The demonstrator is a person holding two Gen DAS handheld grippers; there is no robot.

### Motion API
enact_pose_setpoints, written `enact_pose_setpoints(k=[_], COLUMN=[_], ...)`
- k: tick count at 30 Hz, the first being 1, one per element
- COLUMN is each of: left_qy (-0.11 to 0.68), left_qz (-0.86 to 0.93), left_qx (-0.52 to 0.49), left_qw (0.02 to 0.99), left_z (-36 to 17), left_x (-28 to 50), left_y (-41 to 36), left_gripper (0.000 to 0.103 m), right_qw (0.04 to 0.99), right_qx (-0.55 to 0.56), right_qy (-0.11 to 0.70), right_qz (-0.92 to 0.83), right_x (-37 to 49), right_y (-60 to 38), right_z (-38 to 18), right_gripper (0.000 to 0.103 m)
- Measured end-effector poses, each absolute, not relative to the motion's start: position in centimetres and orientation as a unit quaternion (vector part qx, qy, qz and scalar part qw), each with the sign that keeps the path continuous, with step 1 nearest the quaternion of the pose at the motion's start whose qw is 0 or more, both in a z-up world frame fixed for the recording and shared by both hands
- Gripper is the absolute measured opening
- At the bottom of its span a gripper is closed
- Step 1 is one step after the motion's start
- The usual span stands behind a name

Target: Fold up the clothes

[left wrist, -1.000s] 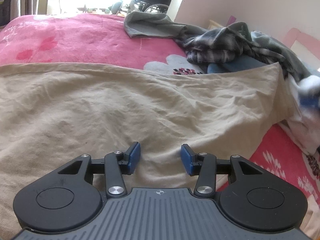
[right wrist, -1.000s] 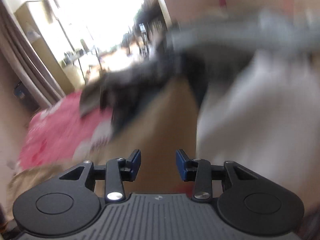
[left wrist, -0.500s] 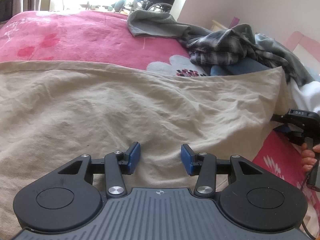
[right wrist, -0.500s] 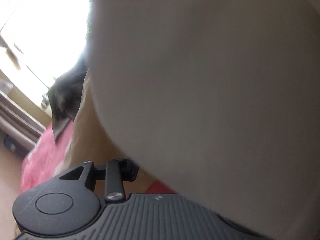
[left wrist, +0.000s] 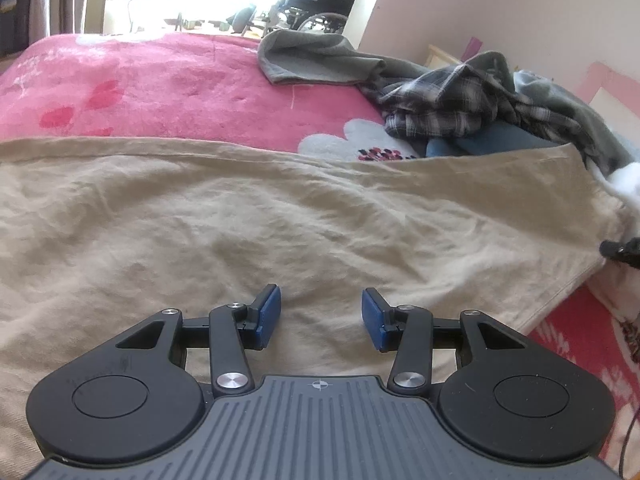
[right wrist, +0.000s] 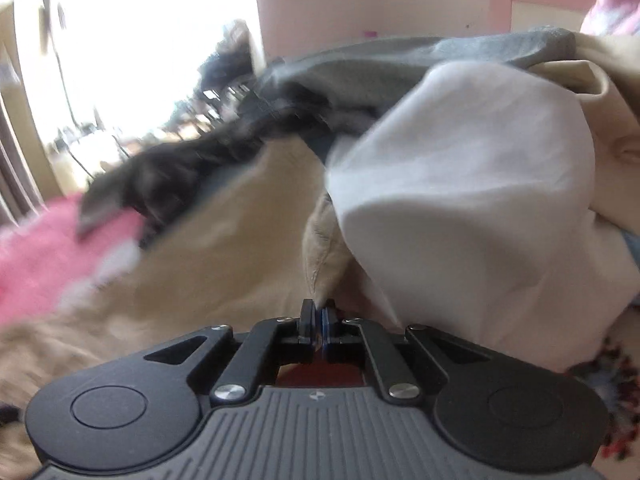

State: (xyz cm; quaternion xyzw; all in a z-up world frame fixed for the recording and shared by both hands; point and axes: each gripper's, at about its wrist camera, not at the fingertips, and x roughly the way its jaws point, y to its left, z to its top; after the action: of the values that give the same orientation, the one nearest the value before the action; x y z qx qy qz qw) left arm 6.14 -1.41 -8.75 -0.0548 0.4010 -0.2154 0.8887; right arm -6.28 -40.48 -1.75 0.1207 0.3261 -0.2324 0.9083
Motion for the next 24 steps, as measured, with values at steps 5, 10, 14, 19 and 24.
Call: enact_pose_setpoints(k=[5, 10, 14, 19, 24], left_qy=[0.397, 0.392, 0.386, 0.385, 0.356], left_qz=[-0.215, -0.216, -0.215, -0.208, -0.22], left_qx=[-0.032, -0.023, -0.029, -0.049, -0.056], left_qw=[0.892, 0.894, 0.897, 0.898, 0.907], left_z=[-8.9, -9.0, -9.2, -8.2, -4.8], left_x=[6.1, 6.2, 6.5, 6.4, 4.4], left_y=[-1.9, -2.1, -2.1, -1.6, 0.5], left_gripper=[0.045, 0.045, 0.045, 0.045, 0.049], right_qw=[0.874, 0.867, 0.898, 0.93, 0.926], right_qx=[0.084, 0.079, 0.054, -0.008, 0.037], right_qy=[0.388, 0.395, 0.36, 0.325, 0.357], right_qz=[-0.282, -0.292, -0.246, -0.171, -0.117], right_x=[-4.7, -7.1, -11.3, -10.6, -11.1], right_y=[-41.5, -42.0, -40.3, -39.0, -41.3], right_z=[-5.5, -4.7, -2.4, -1.0, 0.2], right_gripper=[0.02, 0.029, 0.029, 0.028, 0.028])
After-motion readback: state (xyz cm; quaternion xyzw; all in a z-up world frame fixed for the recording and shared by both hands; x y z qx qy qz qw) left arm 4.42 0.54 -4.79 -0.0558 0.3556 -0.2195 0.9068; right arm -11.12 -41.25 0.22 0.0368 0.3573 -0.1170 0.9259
